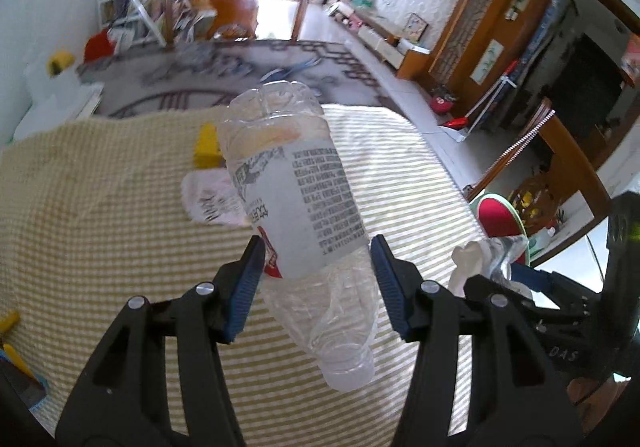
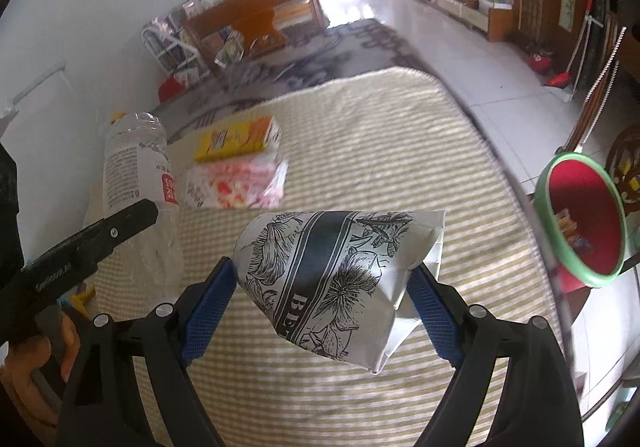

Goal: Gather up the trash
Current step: 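Carry the paper cup and plastic bottle over the red bucket with both tools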

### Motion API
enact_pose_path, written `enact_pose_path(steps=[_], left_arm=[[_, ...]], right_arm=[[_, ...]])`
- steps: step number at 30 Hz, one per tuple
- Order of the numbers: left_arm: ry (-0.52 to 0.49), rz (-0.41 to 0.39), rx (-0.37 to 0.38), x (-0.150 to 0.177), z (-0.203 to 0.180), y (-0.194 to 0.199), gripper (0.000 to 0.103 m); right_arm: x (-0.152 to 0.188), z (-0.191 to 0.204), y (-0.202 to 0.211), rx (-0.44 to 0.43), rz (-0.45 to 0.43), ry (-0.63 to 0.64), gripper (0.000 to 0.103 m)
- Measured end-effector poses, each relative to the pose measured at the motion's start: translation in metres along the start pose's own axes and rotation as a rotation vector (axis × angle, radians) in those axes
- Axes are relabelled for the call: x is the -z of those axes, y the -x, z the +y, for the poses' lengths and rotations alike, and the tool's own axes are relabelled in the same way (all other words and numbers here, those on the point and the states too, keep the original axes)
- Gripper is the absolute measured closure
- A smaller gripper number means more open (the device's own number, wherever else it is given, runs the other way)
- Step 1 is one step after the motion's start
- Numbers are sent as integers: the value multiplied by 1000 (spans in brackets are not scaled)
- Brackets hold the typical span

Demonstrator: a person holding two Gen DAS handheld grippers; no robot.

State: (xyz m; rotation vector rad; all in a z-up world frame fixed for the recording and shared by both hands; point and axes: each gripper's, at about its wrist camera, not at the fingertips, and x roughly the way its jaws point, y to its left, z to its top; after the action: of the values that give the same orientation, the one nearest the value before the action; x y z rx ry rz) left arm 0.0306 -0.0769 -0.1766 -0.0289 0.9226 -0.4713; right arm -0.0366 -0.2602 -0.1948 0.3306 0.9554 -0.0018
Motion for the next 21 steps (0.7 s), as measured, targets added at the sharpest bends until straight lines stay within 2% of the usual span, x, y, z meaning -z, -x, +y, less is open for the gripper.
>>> enact_pose_path(steps=[8,21], left_arm=[[-55,-13,38,-6,-39,-8,50],[-92,26,61,-16,-102,-46,50]], right_arm=[[-10,-37,18,24,-41,-46,20],[-24,-109,28,53,-44,-93,20]])
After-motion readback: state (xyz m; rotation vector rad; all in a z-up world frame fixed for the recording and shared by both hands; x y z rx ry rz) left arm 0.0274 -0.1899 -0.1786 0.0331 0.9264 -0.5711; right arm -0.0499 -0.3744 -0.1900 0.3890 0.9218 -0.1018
